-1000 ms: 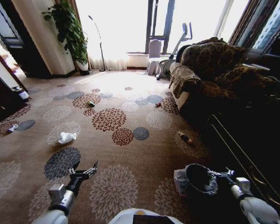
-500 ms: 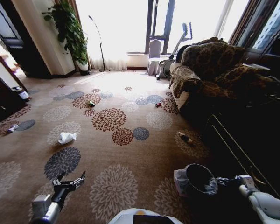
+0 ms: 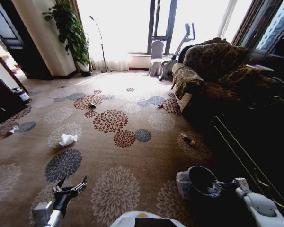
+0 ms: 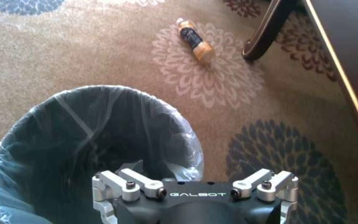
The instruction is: Pick up the trash from the ground and place it into the trash bin.
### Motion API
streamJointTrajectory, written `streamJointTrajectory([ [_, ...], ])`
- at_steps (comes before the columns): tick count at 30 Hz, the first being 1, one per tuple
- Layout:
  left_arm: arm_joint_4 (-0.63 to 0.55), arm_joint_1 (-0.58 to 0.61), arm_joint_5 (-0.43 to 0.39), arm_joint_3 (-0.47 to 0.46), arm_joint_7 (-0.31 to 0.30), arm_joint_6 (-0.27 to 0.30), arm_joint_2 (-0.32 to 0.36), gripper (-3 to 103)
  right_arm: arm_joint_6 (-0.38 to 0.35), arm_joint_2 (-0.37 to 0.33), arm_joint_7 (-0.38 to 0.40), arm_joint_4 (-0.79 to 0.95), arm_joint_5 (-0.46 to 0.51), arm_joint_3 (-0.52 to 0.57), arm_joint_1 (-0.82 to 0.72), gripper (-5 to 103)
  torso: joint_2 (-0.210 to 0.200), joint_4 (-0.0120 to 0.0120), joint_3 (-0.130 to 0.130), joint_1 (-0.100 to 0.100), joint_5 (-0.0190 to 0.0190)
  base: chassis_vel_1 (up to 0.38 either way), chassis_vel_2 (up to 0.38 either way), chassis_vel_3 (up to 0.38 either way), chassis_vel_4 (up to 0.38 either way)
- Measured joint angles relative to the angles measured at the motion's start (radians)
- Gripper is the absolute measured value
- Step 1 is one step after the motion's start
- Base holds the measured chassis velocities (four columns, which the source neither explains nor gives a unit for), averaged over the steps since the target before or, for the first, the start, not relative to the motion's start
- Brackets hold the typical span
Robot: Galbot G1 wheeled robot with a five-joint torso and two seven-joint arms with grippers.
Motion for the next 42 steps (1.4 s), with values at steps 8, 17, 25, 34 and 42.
streamJointTrajectory([
  [8, 0.004, 0.006, 0.009, 0.001, 0.000, -0.005, -0.011, 100, 0.011, 0.034, 0.009, -0.104, -0.061, -0.061, 0.096, 100, 0.000, 0.0002, 0.000, 0.000, 0.0001, 0.000, 0.000, 0.000, 0.000],
  [17, 0.012, 0.009, 0.011, 0.001, -0.001, -0.007, -0.010, 100, 0.056, 0.056, 0.017, -0.265, -0.115, -0.078, 0.184, 100, 0.000, -0.0001, 0.000, 0.000, 0.0001, 0.000, 0.000, 0.000, 0.000],
  [25, 0.020, 0.007, 0.011, 0.001, -0.002, -0.007, -0.008, 100, 0.061, 0.074, 0.017, -0.313, -0.115, -0.102, 0.236, 99, 0.000, 0.0002, 0.000, 0.000, 0.0001, 0.000, 0.000, 0.000, 0.000],
  [34, 0.041, -0.004, -0.001, -0.004, -0.005, -0.007, 0.010, 100, 0.067, 0.083, 0.017, -0.365, -0.154, -0.120, 0.276, 68, 0.000, 0.0000, 0.000, 0.000, 0.0001, 0.000, 0.000, 0.000, 0.000],
  [42, 0.059, -0.016, -0.010, -0.001, -0.007, -0.002, 0.025, 100, 0.080, 0.083, 0.010, -0.409, -0.178, -0.127, 0.301, 40, 0.000, 0.0000, 0.000, 0.000, 0.0001, 0.000, 0.000, 0.000, 0.000],
])
